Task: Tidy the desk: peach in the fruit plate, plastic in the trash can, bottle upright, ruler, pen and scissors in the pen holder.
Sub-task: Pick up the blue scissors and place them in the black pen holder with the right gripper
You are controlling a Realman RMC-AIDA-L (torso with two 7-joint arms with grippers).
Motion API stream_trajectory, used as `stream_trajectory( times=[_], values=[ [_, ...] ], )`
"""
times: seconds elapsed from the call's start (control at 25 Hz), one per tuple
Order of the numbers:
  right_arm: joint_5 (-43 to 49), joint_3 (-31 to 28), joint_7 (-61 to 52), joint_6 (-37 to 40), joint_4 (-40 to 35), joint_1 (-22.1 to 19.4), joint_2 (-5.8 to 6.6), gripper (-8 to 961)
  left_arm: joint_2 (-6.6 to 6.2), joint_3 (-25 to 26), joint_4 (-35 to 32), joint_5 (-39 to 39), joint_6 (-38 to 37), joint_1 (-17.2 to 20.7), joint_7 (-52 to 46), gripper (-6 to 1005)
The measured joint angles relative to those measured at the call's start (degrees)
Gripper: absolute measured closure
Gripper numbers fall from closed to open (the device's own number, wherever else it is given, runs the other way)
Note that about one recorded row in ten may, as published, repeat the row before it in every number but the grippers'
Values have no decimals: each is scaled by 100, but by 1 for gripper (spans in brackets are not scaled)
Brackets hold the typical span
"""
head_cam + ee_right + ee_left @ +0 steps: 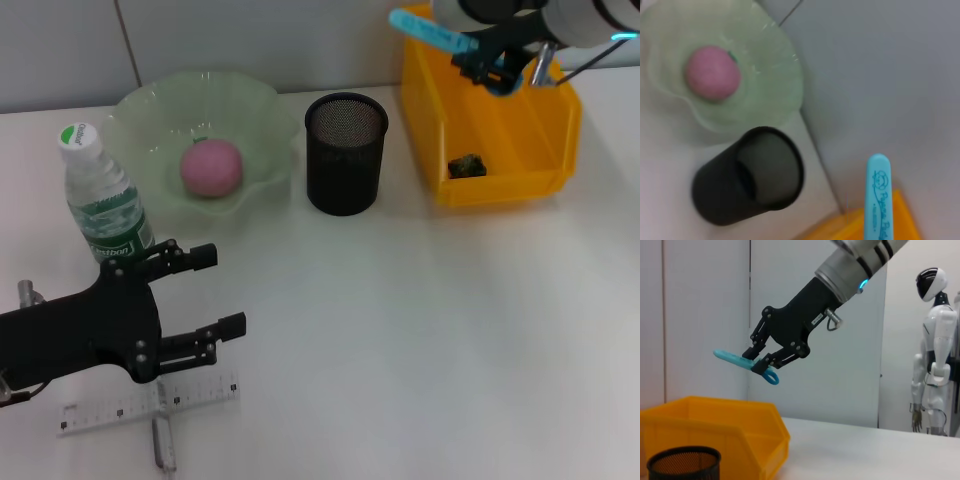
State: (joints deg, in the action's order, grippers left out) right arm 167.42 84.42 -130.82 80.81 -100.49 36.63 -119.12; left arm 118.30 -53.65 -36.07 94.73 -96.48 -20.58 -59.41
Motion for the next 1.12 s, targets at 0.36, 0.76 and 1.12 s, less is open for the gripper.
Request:
stream_trajectory(
  times=[0.36, 0.76, 1.12],
  values=[
    [-10, -24, 883, -1122, 186, -265, 13, 716, -7, 36, 16, -171, -10, 24, 5, 205],
    [-18, 427, 2360, -2923, 824, -652, -4, 715, -1, 66, 39, -215, 1, 10, 58, 205],
    [-17, 1289, 4116, -5799, 1351, -1680, -53, 716, 14, 65, 57, -228, 17, 45, 289, 206]
  ],
)
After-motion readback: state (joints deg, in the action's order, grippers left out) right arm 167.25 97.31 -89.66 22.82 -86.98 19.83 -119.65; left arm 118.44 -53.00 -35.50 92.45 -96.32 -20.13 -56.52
